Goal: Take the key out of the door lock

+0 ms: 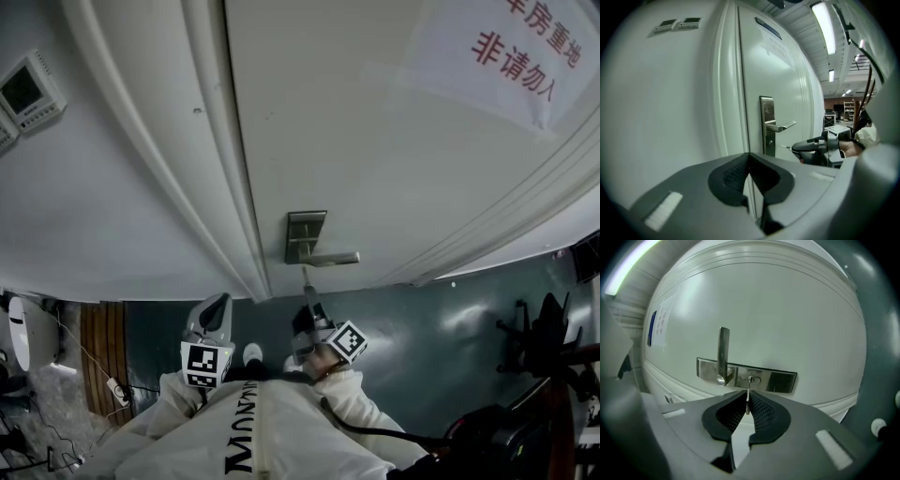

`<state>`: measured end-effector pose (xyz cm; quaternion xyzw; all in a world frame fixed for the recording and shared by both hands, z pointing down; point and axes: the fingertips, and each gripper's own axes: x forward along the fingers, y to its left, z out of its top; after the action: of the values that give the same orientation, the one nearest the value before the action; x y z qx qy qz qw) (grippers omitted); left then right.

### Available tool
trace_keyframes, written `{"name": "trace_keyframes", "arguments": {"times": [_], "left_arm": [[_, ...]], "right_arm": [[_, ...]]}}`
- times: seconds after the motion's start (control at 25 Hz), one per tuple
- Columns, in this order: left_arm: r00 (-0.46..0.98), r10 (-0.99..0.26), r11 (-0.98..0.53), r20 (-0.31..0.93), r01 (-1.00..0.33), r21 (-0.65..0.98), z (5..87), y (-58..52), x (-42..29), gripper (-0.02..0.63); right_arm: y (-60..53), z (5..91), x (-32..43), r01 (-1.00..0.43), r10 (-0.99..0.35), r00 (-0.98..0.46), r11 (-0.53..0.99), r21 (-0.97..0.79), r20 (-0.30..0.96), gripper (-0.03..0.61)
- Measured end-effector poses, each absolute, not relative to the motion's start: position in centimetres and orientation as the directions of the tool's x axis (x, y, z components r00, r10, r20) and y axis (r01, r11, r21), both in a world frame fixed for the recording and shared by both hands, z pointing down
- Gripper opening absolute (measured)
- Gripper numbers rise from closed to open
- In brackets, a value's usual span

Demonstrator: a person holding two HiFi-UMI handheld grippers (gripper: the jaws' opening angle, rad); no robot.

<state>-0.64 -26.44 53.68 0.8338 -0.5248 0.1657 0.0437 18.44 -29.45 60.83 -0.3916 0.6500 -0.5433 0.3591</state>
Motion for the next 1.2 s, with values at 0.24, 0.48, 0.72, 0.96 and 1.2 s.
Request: {"name": "trace_keyframes", "arguments": {"times": [0.24,0.48,0.72,0.96,1.2], "left_arm": [[0.412,-0.856,-0.459,0.313,-0.884,-0.092,53.5,-26.9,0.1,0.0],[0.424,-0.853,-0.469,0.304,-0.879,-0.088,53.6,-27.4,0.5,0.0],[0.433,-0.854,-0.472,0.289,-0.878,-0.082,53.4,-28.1,1.0,0.0],[0.43,-0.855,-0.466,0.29,-0.882,-0.068,53.2,-28.4,1.3,0.0],[0.389,-0.875,-0.425,0.288,-0.902,-0.073,53.3,-28.2,1.4,0.0]], "right_arm": [[-28.7,59.1,18.5,-0.407,-0.891,-0.449,0.134,-0.904,0.07,0.023],[-28.1,56.7,18.3,-0.718,-0.885,-0.443,0.256,-0.648,0.141,0.023],[-27.6,55.3,17.5,-0.869,-0.889,-0.406,0.306,-0.389,0.209,0.023],[-27.4,52.9,16.6,-0.937,-0.917,-0.343,0.349,-0.007,0.205,0.023],[-27.0,52.2,16.8,-0.927,-0.913,-0.362,0.375,0.034,0.19,0.023]]}}
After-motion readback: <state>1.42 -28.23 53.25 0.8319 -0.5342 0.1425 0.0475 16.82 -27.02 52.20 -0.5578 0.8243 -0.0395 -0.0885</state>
